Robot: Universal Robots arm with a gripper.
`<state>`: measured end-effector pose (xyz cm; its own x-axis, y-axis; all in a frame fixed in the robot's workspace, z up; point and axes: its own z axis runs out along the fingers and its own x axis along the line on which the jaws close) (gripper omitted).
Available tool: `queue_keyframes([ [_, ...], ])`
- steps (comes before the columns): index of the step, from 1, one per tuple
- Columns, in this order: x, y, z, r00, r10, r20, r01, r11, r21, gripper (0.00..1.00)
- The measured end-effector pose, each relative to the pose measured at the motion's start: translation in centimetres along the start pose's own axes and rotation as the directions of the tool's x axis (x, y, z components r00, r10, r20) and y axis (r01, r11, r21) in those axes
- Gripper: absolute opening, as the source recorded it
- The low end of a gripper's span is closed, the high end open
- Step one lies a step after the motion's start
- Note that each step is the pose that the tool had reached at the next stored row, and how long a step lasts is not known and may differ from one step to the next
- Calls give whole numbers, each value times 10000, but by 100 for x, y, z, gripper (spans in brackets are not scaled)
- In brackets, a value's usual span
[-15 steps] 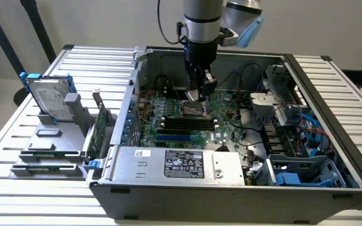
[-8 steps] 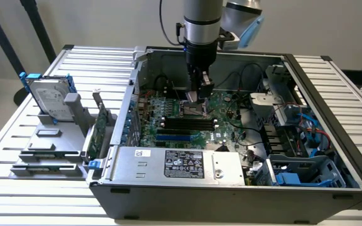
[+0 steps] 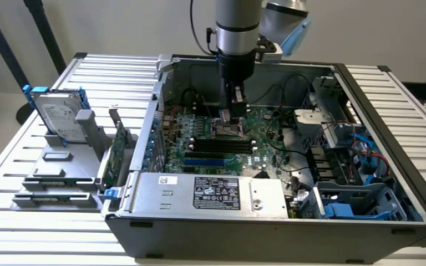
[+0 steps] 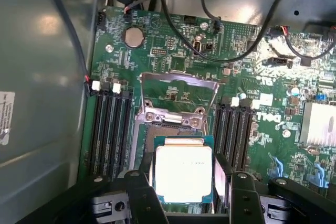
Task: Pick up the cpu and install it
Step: 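Place the cpu into insertion slot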
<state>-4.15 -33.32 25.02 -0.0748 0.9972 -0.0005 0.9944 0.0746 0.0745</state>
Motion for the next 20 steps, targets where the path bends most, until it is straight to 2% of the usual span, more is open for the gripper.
queue_keyframes([
  [6, 0, -3, 35, 9955, 946, 71, -946, 9955, 27, 55],
  [11, 14, -5, 76, 9912, 1323, 102, -1324, 9912, 74, 55],
  [16, 76, -3, 115, 9906, 1363, 95, -1364, 9906, 110, 55],
  [20, 82, -5, 152, 9906, 1366, 54, -1367, 9905, 118, 55],
])
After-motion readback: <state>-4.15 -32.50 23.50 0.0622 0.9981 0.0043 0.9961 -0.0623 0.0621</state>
